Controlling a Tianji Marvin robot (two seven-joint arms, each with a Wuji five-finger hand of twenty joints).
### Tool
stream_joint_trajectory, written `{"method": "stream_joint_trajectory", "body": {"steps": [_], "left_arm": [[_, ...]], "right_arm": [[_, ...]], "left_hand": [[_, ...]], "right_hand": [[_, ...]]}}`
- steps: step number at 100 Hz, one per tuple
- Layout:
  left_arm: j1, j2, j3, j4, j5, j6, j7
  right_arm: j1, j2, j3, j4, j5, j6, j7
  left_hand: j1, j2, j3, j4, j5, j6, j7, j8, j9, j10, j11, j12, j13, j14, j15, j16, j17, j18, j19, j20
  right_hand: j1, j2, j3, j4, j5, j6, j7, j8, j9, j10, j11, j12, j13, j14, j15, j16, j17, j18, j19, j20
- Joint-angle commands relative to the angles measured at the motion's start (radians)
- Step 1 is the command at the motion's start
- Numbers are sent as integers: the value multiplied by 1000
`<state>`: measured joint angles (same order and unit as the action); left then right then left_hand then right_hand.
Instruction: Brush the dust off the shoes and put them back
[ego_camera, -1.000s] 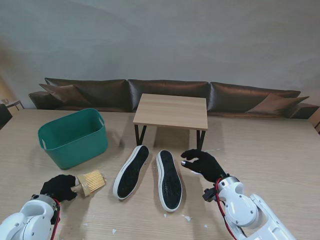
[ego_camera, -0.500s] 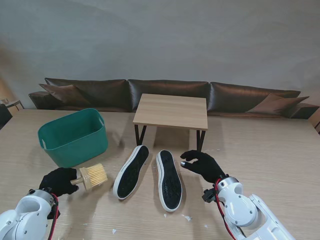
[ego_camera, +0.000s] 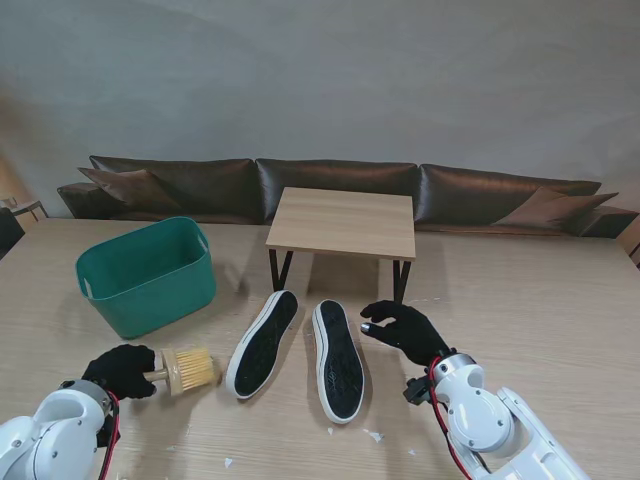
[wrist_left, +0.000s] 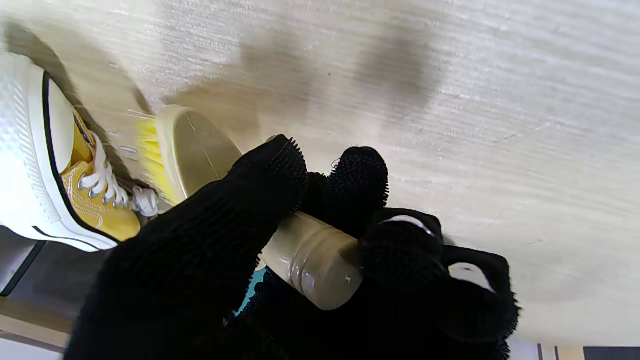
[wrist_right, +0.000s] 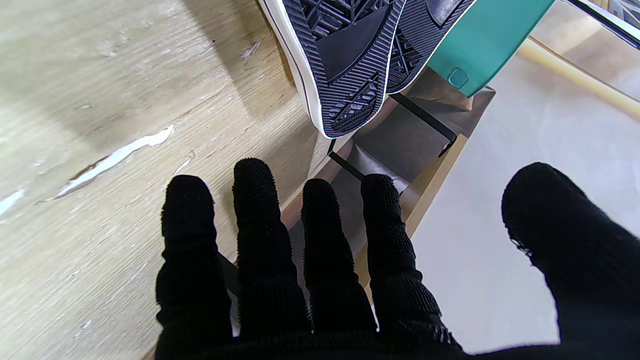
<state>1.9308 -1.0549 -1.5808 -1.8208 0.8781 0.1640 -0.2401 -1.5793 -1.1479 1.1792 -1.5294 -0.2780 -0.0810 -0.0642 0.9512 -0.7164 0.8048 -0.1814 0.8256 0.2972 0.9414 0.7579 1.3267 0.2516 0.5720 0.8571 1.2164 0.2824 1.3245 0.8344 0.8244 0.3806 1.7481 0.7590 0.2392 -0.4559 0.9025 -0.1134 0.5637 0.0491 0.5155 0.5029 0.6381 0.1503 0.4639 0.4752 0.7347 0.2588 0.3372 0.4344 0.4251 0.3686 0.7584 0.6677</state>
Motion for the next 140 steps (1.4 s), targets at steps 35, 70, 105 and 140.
{"method": "stream_joint_trajectory", "body": {"steps": [35,70,105,140], "left_arm": [[-11,18,11,-16,101,-15,-138],[-10,22,24,-34,108,27,-185],[-34,31,60,-33,187,73,-272],[-64,36,100,4,184,94,-290]], "right_arm": [[-1,-4,-7,5,2,-2,15],[-1,-1,-10,8,-1,-2,27],[0,-2,-13,11,0,0,26],[1,-1,-15,14,3,-1,31]], "left_hand": [[80,88,-112,17,27,-80,72,-134,45,3,104,78,49,-21,91,47,-31,-91,55,20],[89,104,-121,-8,38,-46,49,-165,48,-4,91,5,49,2,64,11,-19,-63,40,-15],[-28,174,-258,26,64,-98,38,-132,-152,24,94,249,-76,-26,47,106,-124,-74,-5,89],[-5,281,-166,11,124,-57,-130,-173,18,-3,115,229,43,40,40,66,-56,-38,24,94]], "right_hand": [[6,25,17,27,-7,-4,14,-10,17,9,5,-13,27,3,9,12,-123,-2,32,2],[5,28,13,27,-14,-2,14,-10,10,9,5,-13,25,2,9,11,-125,-3,32,2],[6,28,16,27,-19,2,16,-10,11,8,7,-13,26,2,11,12,-124,-3,33,2],[6,28,16,27,-21,3,18,-10,9,9,8,-13,25,2,11,11,-124,-3,33,2]]}}
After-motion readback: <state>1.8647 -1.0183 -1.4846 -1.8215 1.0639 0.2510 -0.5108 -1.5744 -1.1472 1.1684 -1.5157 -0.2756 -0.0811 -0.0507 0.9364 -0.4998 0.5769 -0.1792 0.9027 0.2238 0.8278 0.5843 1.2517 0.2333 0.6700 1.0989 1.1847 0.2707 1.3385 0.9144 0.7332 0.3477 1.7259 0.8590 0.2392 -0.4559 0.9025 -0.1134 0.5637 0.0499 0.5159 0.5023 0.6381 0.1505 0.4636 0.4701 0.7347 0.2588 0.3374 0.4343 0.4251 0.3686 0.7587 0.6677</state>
